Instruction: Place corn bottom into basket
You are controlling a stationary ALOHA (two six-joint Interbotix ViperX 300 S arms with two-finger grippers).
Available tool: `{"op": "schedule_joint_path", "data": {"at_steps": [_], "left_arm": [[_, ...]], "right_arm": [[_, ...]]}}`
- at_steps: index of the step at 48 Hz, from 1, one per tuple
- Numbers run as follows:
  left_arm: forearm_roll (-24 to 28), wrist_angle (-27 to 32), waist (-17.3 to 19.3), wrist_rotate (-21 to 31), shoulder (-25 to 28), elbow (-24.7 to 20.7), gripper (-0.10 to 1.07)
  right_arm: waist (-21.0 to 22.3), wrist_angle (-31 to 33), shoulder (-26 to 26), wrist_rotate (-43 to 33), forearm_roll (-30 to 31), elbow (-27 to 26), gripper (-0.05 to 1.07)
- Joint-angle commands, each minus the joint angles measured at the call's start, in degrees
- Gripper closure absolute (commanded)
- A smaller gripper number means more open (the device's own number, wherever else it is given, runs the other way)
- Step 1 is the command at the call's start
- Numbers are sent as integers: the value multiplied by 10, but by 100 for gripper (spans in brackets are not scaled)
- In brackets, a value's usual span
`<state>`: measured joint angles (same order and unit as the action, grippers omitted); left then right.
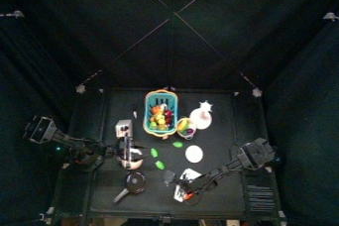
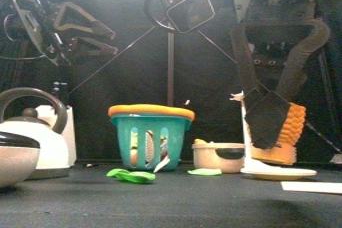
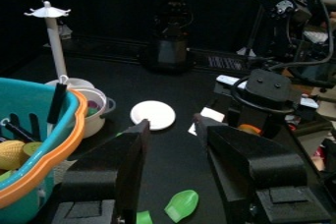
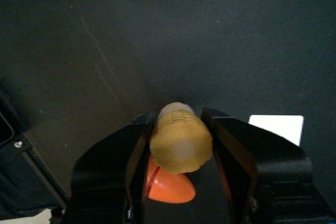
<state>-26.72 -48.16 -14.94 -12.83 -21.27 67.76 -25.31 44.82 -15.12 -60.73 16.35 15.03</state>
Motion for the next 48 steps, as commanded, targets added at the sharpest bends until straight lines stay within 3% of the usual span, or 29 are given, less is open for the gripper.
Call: {"op": "schedule_joint_path", "data": {"at_steps": [1, 13, 25, 37, 48], "left_arm": [[0, -3, -1, 0, -2, -7, 17], [-1, -3, -1, -1, -2, -8, 17], [-1, -3, -1, 0, -2, -7, 17], [-1, -3, -1, -1, -2, -7, 17], [-1, -3, -1, -1, -2, -7, 17]], "right_arm": [[4, 0, 36, 2, 25, -16, 42], [62, 3, 115, 2, 192, -1, 42], [179, -51, 165, -1, 312, 16, 42], [294, -176, 162, -4, 337, 11, 42], [381, -221, 127, -2, 314, 12, 40]]}}
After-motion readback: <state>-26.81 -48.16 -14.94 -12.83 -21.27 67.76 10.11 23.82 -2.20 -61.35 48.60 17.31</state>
